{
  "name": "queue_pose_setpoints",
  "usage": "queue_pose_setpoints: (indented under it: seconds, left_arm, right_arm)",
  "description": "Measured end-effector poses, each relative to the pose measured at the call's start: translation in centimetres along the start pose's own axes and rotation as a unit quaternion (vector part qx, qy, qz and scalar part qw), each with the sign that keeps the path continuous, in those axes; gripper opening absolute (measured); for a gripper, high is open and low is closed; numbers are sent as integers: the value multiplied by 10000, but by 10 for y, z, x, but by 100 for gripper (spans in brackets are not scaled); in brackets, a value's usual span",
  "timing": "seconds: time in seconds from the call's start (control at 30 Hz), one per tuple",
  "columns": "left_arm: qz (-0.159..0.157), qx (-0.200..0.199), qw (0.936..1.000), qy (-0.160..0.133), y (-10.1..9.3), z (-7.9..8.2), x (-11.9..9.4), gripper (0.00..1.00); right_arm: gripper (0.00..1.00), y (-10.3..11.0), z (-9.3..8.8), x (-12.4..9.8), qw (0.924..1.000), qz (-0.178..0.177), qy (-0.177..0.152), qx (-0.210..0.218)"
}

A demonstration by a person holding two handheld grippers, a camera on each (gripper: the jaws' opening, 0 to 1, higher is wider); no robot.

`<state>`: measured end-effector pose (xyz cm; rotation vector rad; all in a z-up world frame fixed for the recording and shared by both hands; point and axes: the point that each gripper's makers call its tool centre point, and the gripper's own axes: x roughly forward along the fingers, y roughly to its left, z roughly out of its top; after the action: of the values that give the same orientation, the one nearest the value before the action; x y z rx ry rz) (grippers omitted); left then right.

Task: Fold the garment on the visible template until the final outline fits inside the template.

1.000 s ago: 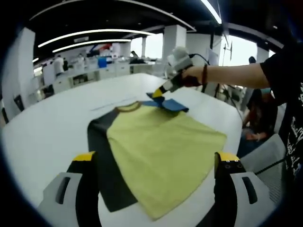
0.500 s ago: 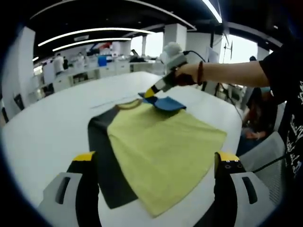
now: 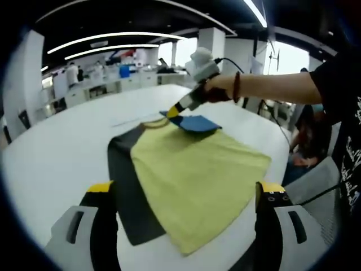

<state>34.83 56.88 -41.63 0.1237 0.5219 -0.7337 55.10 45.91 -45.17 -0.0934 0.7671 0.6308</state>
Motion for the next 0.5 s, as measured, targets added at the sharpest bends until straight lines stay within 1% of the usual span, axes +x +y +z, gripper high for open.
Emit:
queue_pose_setpoints:
  seconds: [0.3, 0.43, 0.5]
  left_arm:
    - [32, -32, 10000, 5, 1, -1, 0, 99]
    - [54, -49, 10000, 42, 5, -6, -2, 99]
    - [60, -67, 9999, 49, 3, -6, -2, 99]
  right_arm:
    - [0, 18, 6, 9, 9997, 132, -8, -191]
    - [0, 24, 6, 13, 9995, 171, 16, -257]
    - [0, 26, 6, 15, 9994, 192, 24, -286]
